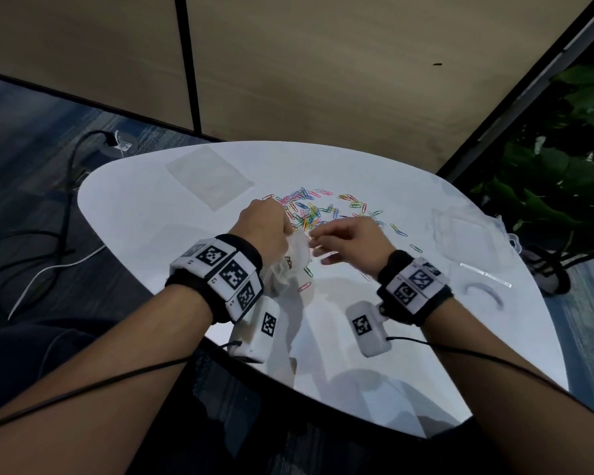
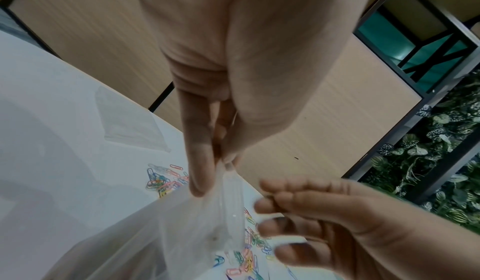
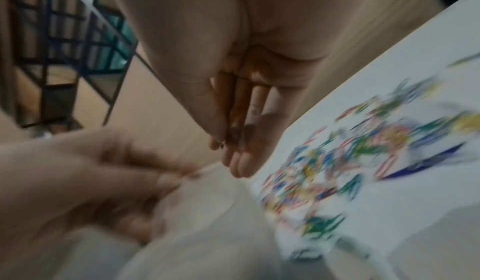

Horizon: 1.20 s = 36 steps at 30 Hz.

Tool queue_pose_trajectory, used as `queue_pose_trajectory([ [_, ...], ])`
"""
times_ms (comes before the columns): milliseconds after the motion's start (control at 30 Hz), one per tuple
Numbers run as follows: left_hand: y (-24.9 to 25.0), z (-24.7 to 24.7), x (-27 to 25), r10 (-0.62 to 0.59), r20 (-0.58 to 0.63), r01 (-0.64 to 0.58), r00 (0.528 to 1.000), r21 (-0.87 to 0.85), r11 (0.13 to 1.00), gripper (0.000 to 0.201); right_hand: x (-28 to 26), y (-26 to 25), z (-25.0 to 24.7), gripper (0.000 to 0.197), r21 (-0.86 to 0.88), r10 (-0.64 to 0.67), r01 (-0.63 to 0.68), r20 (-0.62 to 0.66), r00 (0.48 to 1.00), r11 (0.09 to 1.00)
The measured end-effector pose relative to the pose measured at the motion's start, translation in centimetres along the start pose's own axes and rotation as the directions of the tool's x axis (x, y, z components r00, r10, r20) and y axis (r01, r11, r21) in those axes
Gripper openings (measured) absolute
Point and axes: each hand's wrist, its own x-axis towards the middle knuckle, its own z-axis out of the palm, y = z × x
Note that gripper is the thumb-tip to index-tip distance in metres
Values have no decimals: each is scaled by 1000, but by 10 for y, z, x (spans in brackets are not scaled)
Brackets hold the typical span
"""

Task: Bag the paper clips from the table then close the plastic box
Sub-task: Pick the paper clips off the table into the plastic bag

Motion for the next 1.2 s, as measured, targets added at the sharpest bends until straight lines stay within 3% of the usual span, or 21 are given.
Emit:
queue_pose_trajectory([
  [33,0,-1,0,-2,1,2,1000,0,1000,30,3,8,-16,16,-35,48,-50,-52,997,998],
  [100,1,-2,-2,0,-2,0,1000,-1,1000,30,4,30,-50,24,-264,184,-224,-168,968,938],
  [200,3,-3,-3,11,0,-11,1000,11,1000,30,-6,75,-86,51,-571,457,-563,-334,824,597],
  [233,3,-3,-4,15,1,-15,1000,15,1000,30,-12,89,-90,65,-589,527,-617,-346,777,523],
  [300,5,-4,-5,24,4,-24,1000,21,999,31,-19,110,-89,80,-508,591,-671,-338,732,540],
  [433,5,-3,-6,29,10,-29,1000,27,999,31,-10,122,-74,78,-479,441,-616,-433,786,626],
  [600,1,-5,-6,13,8,-13,1000,18,1000,31,27,117,-61,62,-444,297,-537,-503,812,717],
  [800,0,-4,-3,32,22,-33,999,47,998,29,68,114,-50,68,-666,105,-353,-383,918,657],
  [933,0,-2,0,36,27,-38,999,55,998,30,80,113,-41,50,-867,12,-189,-207,978,461],
  [1067,-1,1,1,22,21,-23,1000,44,999,29,80,107,-37,30,-886,-114,-156,-226,968,436],
  [1133,0,3,1,17,20,-18,1000,35,999,30,77,103,-38,27,-870,-84,-214,-278,957,445],
  [1200,1,3,-1,14,16,-15,1000,32,999,30,74,101,-42,23,-811,-56,-272,-350,935,518],
])
